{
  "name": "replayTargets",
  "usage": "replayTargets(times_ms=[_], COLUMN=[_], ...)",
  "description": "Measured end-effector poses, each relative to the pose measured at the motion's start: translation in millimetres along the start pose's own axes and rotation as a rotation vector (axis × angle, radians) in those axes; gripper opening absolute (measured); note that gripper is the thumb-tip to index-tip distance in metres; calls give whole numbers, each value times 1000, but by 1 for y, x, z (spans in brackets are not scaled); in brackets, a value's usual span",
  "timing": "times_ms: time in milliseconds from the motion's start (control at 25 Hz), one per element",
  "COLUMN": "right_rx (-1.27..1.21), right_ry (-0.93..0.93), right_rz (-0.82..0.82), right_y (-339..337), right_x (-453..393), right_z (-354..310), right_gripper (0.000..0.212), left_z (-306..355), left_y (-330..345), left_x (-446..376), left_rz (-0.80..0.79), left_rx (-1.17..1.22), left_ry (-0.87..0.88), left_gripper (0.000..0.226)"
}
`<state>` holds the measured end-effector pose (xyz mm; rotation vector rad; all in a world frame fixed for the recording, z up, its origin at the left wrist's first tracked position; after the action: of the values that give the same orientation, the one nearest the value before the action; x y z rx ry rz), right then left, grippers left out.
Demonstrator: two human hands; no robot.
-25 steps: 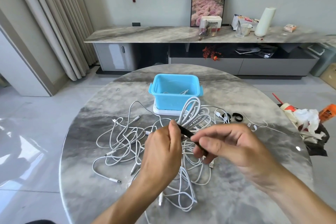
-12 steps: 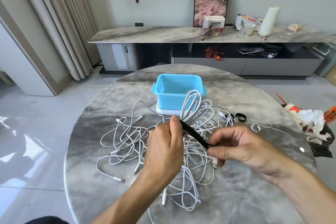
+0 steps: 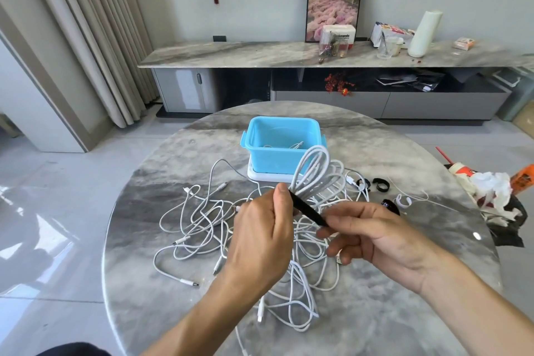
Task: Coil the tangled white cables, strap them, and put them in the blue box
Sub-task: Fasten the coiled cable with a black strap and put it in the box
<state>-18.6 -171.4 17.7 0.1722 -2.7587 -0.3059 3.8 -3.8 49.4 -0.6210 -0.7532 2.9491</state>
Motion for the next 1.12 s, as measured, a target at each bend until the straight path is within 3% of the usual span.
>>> replayTargets(times_ms=[160, 280, 480, 680, 800, 960, 1120], right_rx=[6, 40, 180, 425, 606, 1043, 1059], right_ry=[66, 104, 112, 111, -32, -454, -724], right_rz=[32, 3, -56, -31, 83, 317, 310], right_y=[-5, -6, -24, -28, -21, 2, 15], right_x=[-4, -1, -10, -18, -16, 11, 28], right_z=[6, 8, 0, 10, 10, 2, -10], right_gripper=[21, 15, 5, 3, 18, 19, 12], left_z=[2, 7, 10, 0, -5, -8, -3], left_y=[6, 5, 19, 48, 57, 57, 47], left_x=[9, 10, 26, 51, 54, 49, 42], left_rz=[-63, -95, -342, -530, -558, -551, -563], left_rx=[-121, -112, -233, -462, -540, -491, -248], left_ry=[126, 182, 390, 539, 585, 552, 393], left_gripper=[59, 48, 33, 49, 44, 41, 30])
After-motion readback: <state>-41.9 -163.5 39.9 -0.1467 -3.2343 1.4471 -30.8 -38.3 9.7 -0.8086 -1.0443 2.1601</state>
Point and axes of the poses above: each hand's wrist, its own x-axis away from the middle knuckle, its own y-axis out of the palm, z = x × y, the point moved 5 cm from there along -x, towards the middle knuckle, and after that the axes turned 1 degree about x, right-handed, at the moved point
